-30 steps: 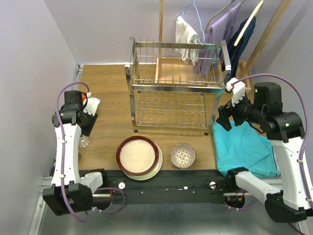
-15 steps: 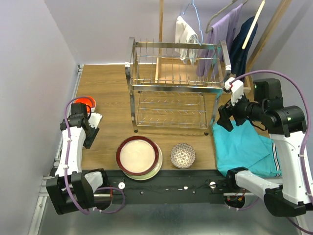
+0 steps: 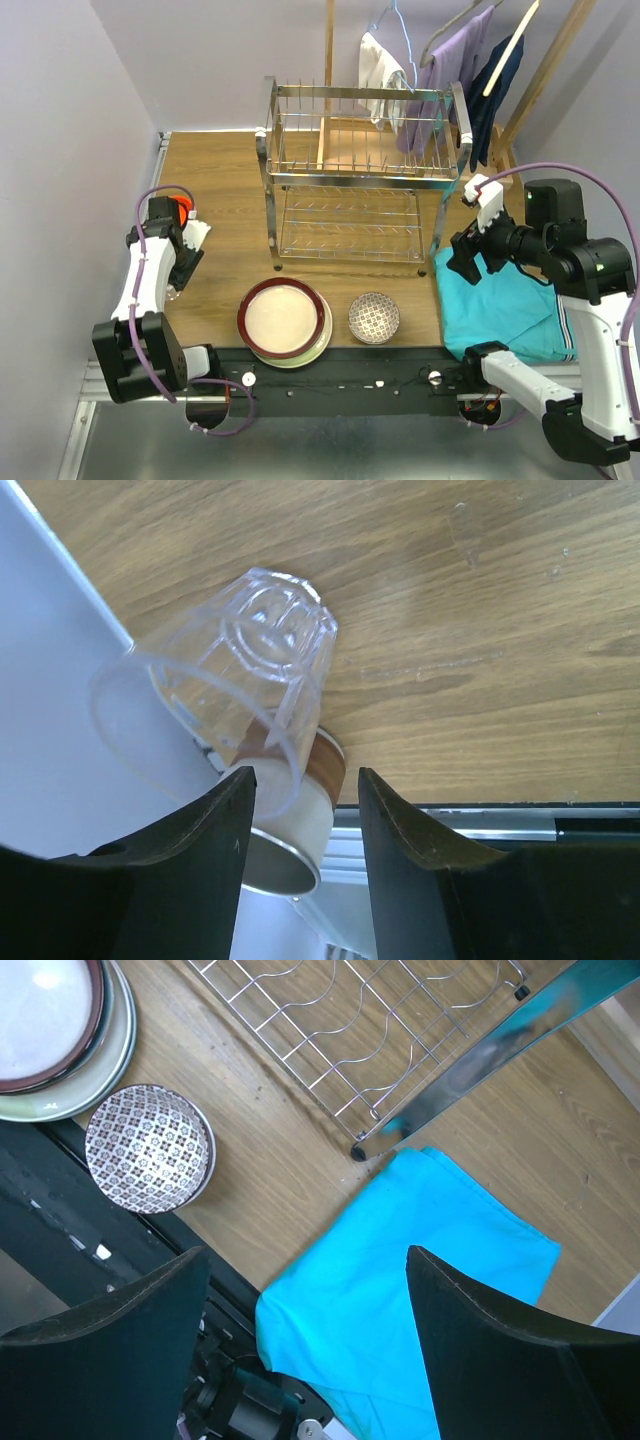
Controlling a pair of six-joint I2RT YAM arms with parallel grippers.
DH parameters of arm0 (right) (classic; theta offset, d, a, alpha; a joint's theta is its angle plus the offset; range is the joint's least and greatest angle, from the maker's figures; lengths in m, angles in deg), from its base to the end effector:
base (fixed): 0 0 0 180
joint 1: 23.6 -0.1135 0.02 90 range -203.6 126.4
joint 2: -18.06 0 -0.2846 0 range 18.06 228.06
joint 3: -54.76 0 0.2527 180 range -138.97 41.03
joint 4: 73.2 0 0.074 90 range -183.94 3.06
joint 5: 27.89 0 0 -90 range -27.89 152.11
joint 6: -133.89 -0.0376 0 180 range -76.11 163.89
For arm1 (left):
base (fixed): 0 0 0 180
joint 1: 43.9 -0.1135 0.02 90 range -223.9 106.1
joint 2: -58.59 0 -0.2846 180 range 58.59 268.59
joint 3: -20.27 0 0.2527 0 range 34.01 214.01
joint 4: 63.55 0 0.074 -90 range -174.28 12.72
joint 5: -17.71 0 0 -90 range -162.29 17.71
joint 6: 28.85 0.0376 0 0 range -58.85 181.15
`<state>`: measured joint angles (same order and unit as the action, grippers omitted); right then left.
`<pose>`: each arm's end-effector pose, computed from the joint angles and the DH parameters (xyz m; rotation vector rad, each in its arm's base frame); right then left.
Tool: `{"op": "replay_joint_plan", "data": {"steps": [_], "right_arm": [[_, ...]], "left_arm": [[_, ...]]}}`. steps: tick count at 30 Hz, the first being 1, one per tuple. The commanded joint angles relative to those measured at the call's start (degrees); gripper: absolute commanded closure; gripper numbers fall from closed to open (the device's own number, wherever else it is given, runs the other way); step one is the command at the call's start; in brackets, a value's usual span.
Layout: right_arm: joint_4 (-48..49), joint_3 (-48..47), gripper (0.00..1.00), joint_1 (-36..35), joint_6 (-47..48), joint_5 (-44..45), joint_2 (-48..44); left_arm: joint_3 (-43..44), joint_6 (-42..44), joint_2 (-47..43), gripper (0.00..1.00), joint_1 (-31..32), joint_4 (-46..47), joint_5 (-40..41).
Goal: Load the mixed dishes into the dish rack
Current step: Grab a bowl with the left arm
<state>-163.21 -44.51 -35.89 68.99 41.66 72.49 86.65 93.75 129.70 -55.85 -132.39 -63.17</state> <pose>0.1053 0.0364 0.4457 -0.9036 2.1339 0.3079 0.2053 0.0495 0.2553 0.4891 2.8720 0.3744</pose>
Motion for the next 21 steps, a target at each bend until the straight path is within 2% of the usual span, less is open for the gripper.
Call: {"op": "replay_joint_plan", "data": {"steps": [1, 4, 5, 7, 8, 10, 11, 16, 21], "right_arm": [[-0.1, -0.1, 0.13, 0.0, -0.5, 0.1, -0.1], [1.3, -0.9, 0.14, 0.0, -1.9, 0.2, 0.0], [1.8, -1.2, 0.14, 0.1, -2.2, 0.3, 0.1], [3.3, -2.7, 0.14, 0.0, -2.9, 0.3, 0.7], [4.0, -3.1, 0.14, 0.1, -3.4, 0.0, 0.8], [5.9, -3.8, 0.14, 0.1, -3.9, -1.7, 1.3], [6.1, -4.0, 0.14, 0.1, -4.3, -3.6, 1.5], [11.0, -4.5, 0.14, 0.1, -11.3, -7.8, 3.2], [15.5, -6.2, 0.14, 0.0, -18.1, -14.4, 4.2]], "left_arm": [[0.3, 1.5, 2.6, 0.47, -0.4, 1.5, -2.2], [0.4, 1.8, 3.2, 0.57, -0.4, 2.0, -2.3], [0.9, 1.7, 3.3, 0.66, -0.4, 1.6, -3.1], [2.5, 1.2, 2.9, 0.73, -0.4, 0.0, -3.8], [2.8, 1.1, 2.0, 0.82, -0.4, -0.4, -4.5], [3.3, 1.4, 1.2, 0.90, -0.1, -1.1, -4.0], [3.3, 1.5, 0.7, 0.98, 0.1, -1.4, -3.4], [5.7, 2.7, -4.1, 1.00, 1.3, -6.3, -3.7], [11.3, 5.4, -15.2, 1.00, 2.2, -14.4, -8.1]]}}
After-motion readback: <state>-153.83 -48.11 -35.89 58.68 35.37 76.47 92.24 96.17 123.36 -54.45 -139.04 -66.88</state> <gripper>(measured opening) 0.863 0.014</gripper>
